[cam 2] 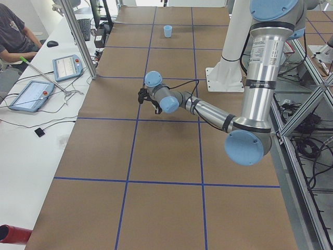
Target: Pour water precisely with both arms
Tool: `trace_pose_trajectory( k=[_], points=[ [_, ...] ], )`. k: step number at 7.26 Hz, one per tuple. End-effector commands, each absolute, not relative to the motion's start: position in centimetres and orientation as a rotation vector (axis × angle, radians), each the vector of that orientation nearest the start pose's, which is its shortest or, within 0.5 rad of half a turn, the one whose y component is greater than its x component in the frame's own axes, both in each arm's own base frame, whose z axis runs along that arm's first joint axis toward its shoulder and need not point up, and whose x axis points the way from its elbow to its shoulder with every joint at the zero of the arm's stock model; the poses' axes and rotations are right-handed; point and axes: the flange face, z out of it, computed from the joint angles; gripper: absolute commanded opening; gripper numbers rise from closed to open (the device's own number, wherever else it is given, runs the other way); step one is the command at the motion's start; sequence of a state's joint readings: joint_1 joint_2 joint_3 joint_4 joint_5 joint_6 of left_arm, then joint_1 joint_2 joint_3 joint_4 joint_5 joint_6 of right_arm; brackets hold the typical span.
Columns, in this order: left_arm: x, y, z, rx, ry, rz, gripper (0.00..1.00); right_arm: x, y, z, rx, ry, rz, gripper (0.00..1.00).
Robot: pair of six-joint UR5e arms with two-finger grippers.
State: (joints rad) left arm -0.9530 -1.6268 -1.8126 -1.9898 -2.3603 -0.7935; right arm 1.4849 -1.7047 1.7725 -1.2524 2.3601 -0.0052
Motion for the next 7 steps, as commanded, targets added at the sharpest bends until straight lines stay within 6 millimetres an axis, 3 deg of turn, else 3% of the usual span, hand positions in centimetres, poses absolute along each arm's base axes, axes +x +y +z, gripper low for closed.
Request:
trace_pose_trajectory(
  k=[1, 2, 7],
  points=[
    [19.0, -45.9, 53.5, 0.024, 0.964, 0.119, 0.00, 2.5, -45.6, 58.2, 0.339, -0.795, -0.236, 1.00],
    [18.1, -46.2, 56.2, 0.020, 0.941, 0.140, 0.00, 2.6, -45.4, 58.2, 0.340, -0.794, -0.233, 1.00],
    [18.0, -45.8, 61.2, -0.058, 0.895, 0.107, 0.00, 2.7, -45.3, 58.3, 0.339, -0.794, -0.231, 1.00]
  ],
)
